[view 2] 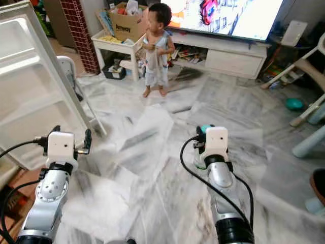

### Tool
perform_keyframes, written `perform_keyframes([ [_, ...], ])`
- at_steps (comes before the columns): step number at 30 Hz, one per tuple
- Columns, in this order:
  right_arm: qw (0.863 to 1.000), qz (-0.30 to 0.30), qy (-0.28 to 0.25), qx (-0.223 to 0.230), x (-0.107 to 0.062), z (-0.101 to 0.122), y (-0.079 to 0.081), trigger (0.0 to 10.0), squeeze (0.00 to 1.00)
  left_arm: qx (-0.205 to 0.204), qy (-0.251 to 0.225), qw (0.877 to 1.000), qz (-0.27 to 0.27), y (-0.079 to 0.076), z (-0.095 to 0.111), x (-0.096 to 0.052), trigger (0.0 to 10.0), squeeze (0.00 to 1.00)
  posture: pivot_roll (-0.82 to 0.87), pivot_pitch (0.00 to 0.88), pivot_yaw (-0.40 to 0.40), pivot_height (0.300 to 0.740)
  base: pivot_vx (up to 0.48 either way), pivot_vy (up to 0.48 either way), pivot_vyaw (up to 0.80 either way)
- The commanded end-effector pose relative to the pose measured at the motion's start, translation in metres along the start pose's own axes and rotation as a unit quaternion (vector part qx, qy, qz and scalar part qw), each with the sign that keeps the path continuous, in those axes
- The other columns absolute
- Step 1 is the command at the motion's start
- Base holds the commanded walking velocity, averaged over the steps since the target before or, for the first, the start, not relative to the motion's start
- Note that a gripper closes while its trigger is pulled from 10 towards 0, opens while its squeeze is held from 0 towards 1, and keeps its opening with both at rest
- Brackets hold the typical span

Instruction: Restocking fridge

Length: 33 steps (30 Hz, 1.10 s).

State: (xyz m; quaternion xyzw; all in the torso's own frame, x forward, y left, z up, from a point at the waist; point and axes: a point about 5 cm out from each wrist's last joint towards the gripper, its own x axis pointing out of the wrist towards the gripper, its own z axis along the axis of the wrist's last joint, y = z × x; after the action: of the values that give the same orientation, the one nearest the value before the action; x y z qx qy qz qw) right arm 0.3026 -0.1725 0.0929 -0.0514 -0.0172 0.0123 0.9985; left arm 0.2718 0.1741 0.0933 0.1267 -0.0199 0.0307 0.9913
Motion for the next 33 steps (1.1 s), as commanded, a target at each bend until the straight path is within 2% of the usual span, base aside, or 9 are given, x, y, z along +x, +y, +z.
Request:
perform_keyframes([
  [1,1.000,0.011,-0.005,0.007,0.002,0.001,0.006,10.0,0.00,0.003,0.015,1.000,0.010,0.005,-0.007,-0.002,10.0,0.00,0.05,0.000,-0.010,0.740,0.000,0.000,0.79],
  [12,0.999,0.045,0.000,0.021,-0.004,-0.005,0.017,10.0,0.00,-0.016,0.029,0.999,0.024,0.004,-0.015,-0.012,10.0,0.00,0.08,0.000,-0.043,0.740,0.000,0.000,0.79],
  [19,0.999,0.037,0.003,0.038,-0.004,-0.007,0.016,10.0,0.00,-0.018,0.035,0.999,0.027,0.008,-0.017,-0.017,10.0,0.00,0.09,0.000,-0.051,0.740,0.000,0.000,0.79],
  [20,0.999,0.036,0.003,0.036,-0.005,-0.008,0.015,10.0,0.00,-0.028,0.041,0.999,0.016,0.007,-0.019,-0.020,10.0,0.00,0.09,0.000,-0.052,0.740,0.000,0.000,0.76],
  [24,0.999,0.034,0.007,0.036,-0.007,-0.011,0.013,10.0,0.00,-0.026,0.051,0.998,0.018,0.005,-0.024,-0.024,10.0,0.00,0.10,0.000,-0.052,0.740,0.000,0.000,0.24],
  [33,0.998,0.047,-0.007,0.035,-0.002,-0.006,0.014,10.0,0.00,-0.044,0.051,0.998,0.019,0.003,-0.024,-0.023,10.0,0.00,0.10,0.000,-0.054,0.740,0.000,0.000,0.00],
])
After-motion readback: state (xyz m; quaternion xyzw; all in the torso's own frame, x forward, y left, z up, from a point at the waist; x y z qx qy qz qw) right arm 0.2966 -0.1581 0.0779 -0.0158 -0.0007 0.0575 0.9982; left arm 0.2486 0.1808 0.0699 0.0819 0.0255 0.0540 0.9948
